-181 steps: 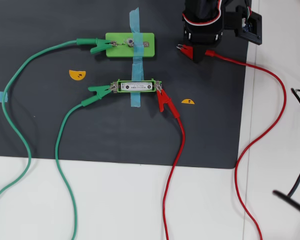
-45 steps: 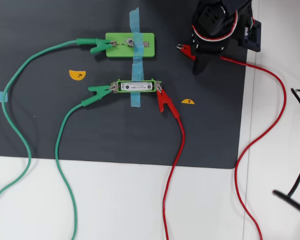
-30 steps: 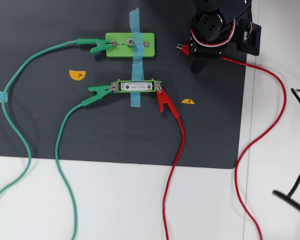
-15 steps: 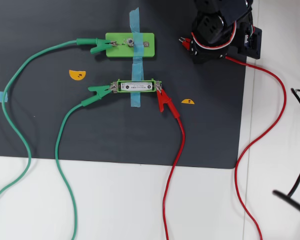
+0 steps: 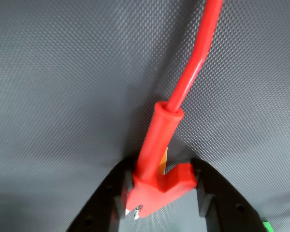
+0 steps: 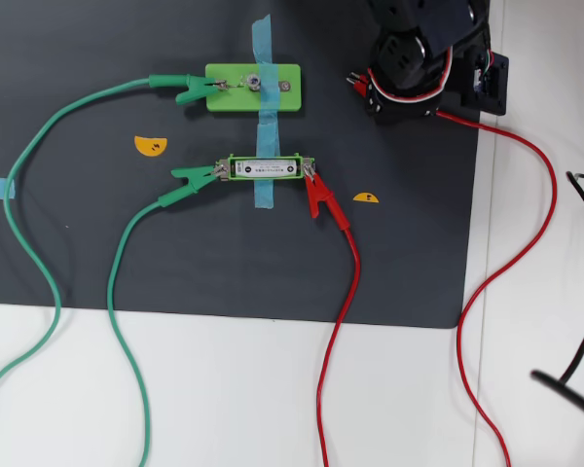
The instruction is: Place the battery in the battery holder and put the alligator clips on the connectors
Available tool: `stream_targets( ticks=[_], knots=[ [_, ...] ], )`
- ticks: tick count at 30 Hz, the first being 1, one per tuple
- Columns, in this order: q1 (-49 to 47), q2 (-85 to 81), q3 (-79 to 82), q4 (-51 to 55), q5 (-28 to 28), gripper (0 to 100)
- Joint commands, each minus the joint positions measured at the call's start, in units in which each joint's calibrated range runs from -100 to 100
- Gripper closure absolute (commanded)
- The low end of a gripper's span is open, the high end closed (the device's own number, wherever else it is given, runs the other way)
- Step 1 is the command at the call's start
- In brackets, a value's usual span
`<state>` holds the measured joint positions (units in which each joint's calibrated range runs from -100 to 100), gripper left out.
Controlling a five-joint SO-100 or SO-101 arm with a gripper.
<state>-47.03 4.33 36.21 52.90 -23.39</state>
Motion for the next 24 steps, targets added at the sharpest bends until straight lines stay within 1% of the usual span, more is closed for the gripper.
stream_targets(
  ticks=[1,5,24],
  knots=[
    [0.64,0.57,0.46,1.9,0.55,99],
    [0.54,0.57,0.11,4.56,0.55,99],
    [1.65,0.57,0.46,4.73,0.6,99]
  ],
)
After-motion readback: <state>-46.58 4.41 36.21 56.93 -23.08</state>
